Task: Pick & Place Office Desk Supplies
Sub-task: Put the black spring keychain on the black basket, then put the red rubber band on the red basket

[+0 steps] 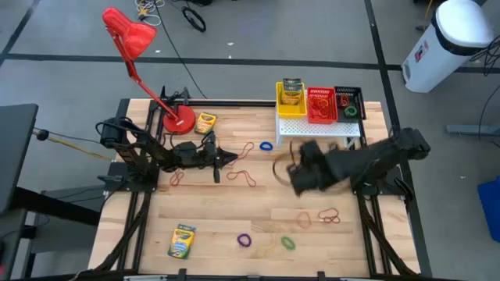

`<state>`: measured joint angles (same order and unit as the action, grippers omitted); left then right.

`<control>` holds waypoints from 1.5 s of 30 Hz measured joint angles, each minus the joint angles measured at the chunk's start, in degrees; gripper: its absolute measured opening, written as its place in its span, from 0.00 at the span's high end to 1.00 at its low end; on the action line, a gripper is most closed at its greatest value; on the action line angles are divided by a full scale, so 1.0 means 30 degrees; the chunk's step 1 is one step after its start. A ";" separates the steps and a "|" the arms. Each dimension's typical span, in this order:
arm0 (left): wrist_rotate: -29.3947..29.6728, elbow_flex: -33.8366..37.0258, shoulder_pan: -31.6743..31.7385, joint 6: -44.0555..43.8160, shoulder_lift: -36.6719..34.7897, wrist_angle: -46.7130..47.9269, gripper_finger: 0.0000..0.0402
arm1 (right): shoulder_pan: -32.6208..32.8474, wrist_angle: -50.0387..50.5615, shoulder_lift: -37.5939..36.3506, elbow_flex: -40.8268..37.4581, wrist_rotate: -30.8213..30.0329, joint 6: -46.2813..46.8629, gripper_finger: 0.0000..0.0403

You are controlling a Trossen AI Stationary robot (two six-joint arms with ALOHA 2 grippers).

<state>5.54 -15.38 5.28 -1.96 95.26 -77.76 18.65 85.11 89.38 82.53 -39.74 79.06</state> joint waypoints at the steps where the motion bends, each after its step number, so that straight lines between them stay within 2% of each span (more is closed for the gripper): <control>1: 0.0000 0.0000 0.0000 0.0001 0.0000 0.0000 0.91 | -0.0714 0.0742 -0.0230 0.0440 -0.0401 -0.0989 0.95; 5: -0.0004 0.0000 -0.0006 -0.0001 0.0000 0.0002 0.91 | -0.4359 0.1591 -0.1906 0.1125 -0.1201 -0.5942 0.96; 11: 0.0000 0.0000 0.0000 0.0001 0.0000 0.0002 0.91 | -1.1008 0.1197 -0.5411 -0.0145 -0.0417 -1.2142 0.96; 14: -0.0006 0.0000 -0.0001 -0.0003 0.0000 0.0035 0.91 | -1.4303 -0.0881 -0.6940 -0.1301 0.1397 -1.4860 0.96; 17: -0.0003 0.0000 -0.0003 -0.0003 0.0000 0.0007 0.91 | -1.6652 -0.3632 -0.7595 -0.2880 0.3473 -1.7653 0.96; 21: -0.0003 0.0000 -0.0003 0.0001 0.0000 0.0007 0.91 | -1.8952 -0.4515 -0.7532 -0.4427 0.4214 -1.9361 0.96; 27: -0.0002 0.0000 -0.0007 0.0001 0.0000 0.0000 0.91 | -2.0694 -0.5052 -0.7554 -0.5407 0.3772 -1.9814 0.93; 34: 0.0000 0.0000 -0.0004 -0.0003 0.0000 0.0000 0.91 | -2.1393 -0.5163 -0.7554 -0.6229 0.3582 -1.9828 0.78; 40: 0.0000 0.0000 0.0000 0.0001 0.0000 0.0000 0.91 | -2.1398 -0.5078 -0.7546 -0.5883 0.2730 -1.9813 0.68; 45: -0.0007 0.0000 0.0000 0.0001 0.0000 0.0000 0.91 | -2.0397 -0.4268 -0.7584 -0.4524 0.2792 -2.0120 0.69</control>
<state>5.52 -15.38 5.28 -1.96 95.26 -77.76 -42.54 72.31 66.63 68.96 -31.36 18.70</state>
